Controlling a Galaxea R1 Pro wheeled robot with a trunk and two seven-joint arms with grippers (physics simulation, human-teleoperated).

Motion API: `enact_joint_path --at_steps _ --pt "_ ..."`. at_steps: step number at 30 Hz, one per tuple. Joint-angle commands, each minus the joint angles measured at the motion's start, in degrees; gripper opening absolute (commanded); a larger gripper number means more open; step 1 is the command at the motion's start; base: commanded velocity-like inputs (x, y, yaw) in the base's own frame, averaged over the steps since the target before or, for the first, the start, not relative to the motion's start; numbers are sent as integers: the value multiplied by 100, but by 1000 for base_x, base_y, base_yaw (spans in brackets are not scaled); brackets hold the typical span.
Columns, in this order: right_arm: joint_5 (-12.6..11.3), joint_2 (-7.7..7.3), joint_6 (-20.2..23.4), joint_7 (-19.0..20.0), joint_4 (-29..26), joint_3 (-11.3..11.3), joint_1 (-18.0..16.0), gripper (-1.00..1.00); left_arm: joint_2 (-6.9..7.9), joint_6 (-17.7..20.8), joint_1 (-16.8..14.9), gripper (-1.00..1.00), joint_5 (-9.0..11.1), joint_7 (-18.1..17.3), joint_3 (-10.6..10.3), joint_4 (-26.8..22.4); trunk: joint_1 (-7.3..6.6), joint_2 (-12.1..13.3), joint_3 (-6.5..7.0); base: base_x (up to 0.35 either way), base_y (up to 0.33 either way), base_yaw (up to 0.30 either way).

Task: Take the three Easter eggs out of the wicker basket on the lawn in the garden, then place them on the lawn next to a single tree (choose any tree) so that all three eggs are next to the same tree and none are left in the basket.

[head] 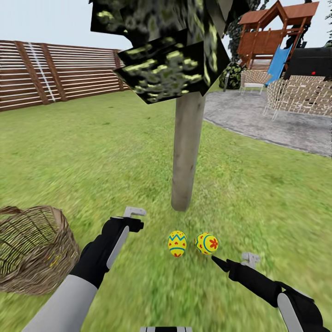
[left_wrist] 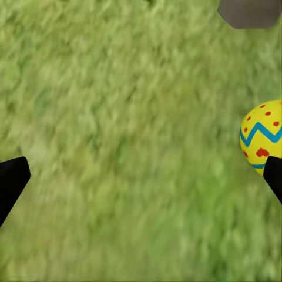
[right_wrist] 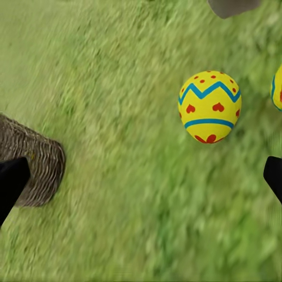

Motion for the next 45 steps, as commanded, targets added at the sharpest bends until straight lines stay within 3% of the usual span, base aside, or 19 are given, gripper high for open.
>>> enact_joint_path --at_steps 1,11,22,31,35,41,45 --pt "-25 1 40 8 -1 -7 -3 100 1 19 -3 100 61 55 -8 -4 -3 0 18 0 0 0" --pt "-25 1 38 9 4 -7 -3 100 1 19 -3 100 61 93 -10 -17 -29 13 240 -13 0 0" --pt "-23 1 38 8 13 -7 -3 100 1 19 -3 100 56 97 -16 -16 -58 28 483 -248 0 0" --pt "-19 6 38 14 13 -5 -3 100 7 19 -3 100 65 172 -17 -73 -81 40 683 -53 0 0" --pt "-24 2 38 19 13 -7 -4 100 9 43 0 100 70 192 -18 -417 -91 45 771 -6 0 0" --pt "-25 1 38 22 13 -7 -3 100 11 428 28 100 75 203 -15 -1484 -107 53 904 -1 0 0" --pt "-25 1 38 18 13 -7 -3 100 16 612 67 100 83 203 -7 -1797 -117 59 993 0 0 0"
